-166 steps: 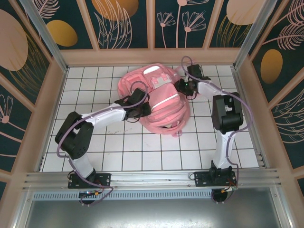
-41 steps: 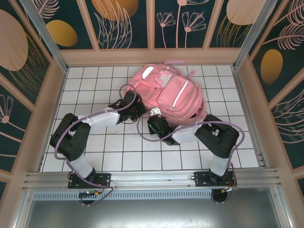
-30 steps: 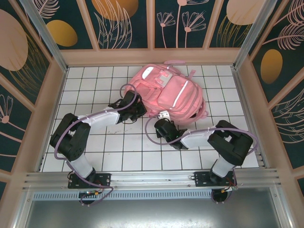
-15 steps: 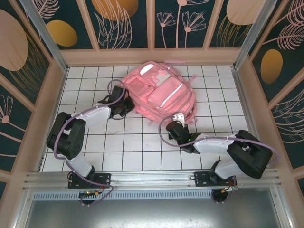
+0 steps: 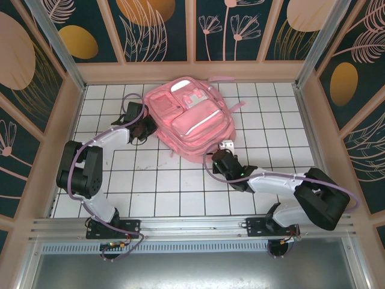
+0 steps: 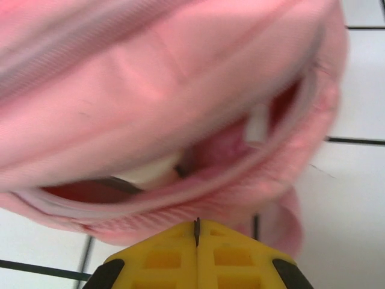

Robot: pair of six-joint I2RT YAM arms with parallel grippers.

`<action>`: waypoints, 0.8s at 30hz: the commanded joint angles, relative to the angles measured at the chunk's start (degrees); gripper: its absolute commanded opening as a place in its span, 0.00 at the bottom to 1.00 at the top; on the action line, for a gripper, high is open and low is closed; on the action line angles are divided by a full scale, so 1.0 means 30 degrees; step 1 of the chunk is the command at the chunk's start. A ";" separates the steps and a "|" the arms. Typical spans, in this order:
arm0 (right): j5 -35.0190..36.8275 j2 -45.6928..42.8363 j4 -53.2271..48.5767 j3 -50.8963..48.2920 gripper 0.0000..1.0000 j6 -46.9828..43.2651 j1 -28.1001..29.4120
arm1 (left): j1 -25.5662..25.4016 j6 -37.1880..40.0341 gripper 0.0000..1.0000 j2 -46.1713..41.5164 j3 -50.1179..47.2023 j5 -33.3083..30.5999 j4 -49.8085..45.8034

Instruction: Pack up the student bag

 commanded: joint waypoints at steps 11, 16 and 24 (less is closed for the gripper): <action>-0.2276 0.5588 -0.0908 0.5080 0.06 -0.0428 -0.2353 | -0.0848 -0.1877 0.00 -0.0682 -0.1679 0.0383 0.2442; -0.2566 0.7600 -0.1200 0.6592 0.08 -0.1136 -0.4955 | -0.2022 -0.2676 0.00 -0.1506 -0.2732 -0.0028 0.2551; -0.3271 0.7332 -0.1411 0.7704 0.18 -0.1857 -0.6347 | -0.3151 -0.3691 0.00 -0.0683 -0.3414 -0.0771 0.3942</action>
